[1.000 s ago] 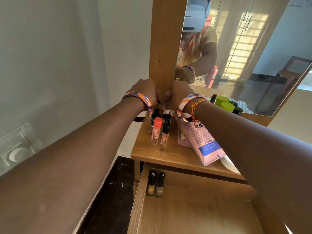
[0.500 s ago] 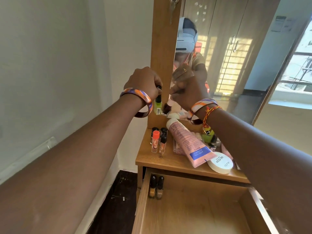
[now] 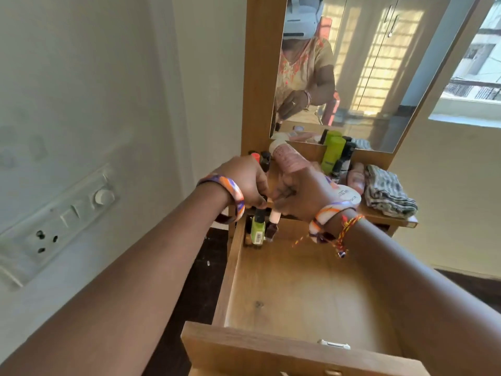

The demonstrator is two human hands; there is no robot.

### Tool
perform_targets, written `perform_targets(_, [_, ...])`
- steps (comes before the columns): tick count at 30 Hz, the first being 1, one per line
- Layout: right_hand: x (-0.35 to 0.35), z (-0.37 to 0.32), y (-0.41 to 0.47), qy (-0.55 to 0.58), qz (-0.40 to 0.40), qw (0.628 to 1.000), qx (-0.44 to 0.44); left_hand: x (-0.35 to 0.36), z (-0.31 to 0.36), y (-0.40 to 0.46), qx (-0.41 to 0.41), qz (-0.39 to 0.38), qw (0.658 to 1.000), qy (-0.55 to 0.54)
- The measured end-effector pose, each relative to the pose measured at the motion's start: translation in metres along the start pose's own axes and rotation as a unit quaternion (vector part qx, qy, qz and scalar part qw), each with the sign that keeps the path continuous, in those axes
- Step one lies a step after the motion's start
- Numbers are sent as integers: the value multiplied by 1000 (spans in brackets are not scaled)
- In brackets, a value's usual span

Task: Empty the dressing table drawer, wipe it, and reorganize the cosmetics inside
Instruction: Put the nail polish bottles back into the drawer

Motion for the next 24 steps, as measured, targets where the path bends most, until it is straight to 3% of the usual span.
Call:
perform_targets(4, [46, 24, -11, 11, -27, 999, 42, 38, -28, -1, -50, -9, 999, 4])
perform_targets(10, [78, 42, -11, 82, -13, 991, 102, 62, -53, 0, -92, 39, 995, 24])
perform_targets(24, [108, 38, -1, 65, -17, 992, 109, 73, -64, 1, -89, 74, 990, 86])
Point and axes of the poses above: each hand's wrist, its own y-axis towards the middle knuckle, its own x-axis out of the palm, z = x × y, the point moved 8 cm from there along y, towards the middle knuckle, and after that the axes turned 7 degrees about -y, right-handed, at the moved point
